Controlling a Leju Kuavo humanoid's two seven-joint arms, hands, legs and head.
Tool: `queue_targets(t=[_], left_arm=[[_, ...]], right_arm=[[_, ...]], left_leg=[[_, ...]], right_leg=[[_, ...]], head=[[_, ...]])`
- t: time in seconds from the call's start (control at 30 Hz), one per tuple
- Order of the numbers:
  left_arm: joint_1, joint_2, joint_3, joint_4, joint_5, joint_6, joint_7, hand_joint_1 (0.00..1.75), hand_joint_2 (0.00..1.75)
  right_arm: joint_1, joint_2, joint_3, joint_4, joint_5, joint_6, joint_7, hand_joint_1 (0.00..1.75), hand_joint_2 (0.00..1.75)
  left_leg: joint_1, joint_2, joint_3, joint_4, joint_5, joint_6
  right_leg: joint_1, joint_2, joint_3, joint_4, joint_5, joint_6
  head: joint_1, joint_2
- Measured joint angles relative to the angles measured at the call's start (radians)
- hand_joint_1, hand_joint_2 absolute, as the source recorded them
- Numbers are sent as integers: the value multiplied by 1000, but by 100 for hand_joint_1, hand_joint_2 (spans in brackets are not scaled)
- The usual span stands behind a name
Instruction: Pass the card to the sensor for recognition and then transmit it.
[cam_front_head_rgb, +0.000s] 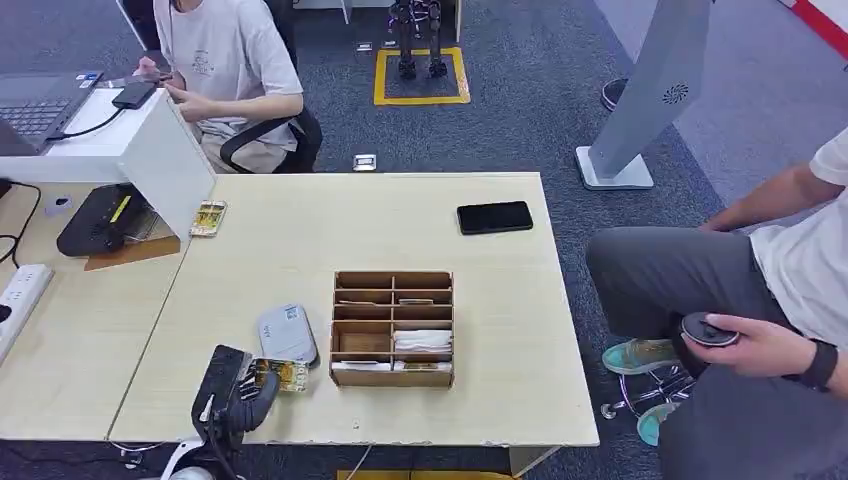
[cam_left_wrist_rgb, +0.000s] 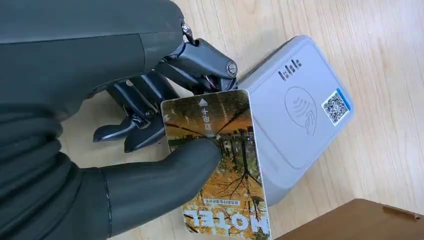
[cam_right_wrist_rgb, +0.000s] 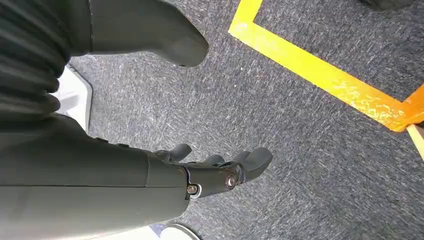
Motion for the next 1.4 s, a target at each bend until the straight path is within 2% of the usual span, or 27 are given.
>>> queue_targets(t=[0.23, 0.63, 1.03, 1.4], left_arm=[[-1, -5, 0, 0, 4, 59, -4, 175, 175], [-3, -11, 0, 0, 2, 70, -5, 175, 175], [-34, -28, 2, 20, 22, 129, -39, 175, 175], [-92, -45, 24, 58, 174, 166, -84, 175, 175]], right_arm=[[2, 0, 8, 0, 0, -3, 9, 0, 175], [2, 0, 13, 0, 0, -3, 9, 0, 175], [2, 0, 25, 0, 0, -3, 11, 0, 175], [2, 0, 49, 3, 0, -6, 20, 0, 175]], left_leg=[[0, 0, 0, 0, 0, 0], [0, 0, 0, 0, 0, 0], [0, 0, 0, 0, 0, 0], [0, 0, -1, 0, 0, 0]], right_leg=[[0, 0, 0, 0, 0, 0], [0, 0, -1, 0, 0, 0], [0, 0, -1, 0, 0, 0], [0, 0, -1, 0, 0, 0]], head=[[0, 0], [0, 0], [0, 0], [0, 0]])
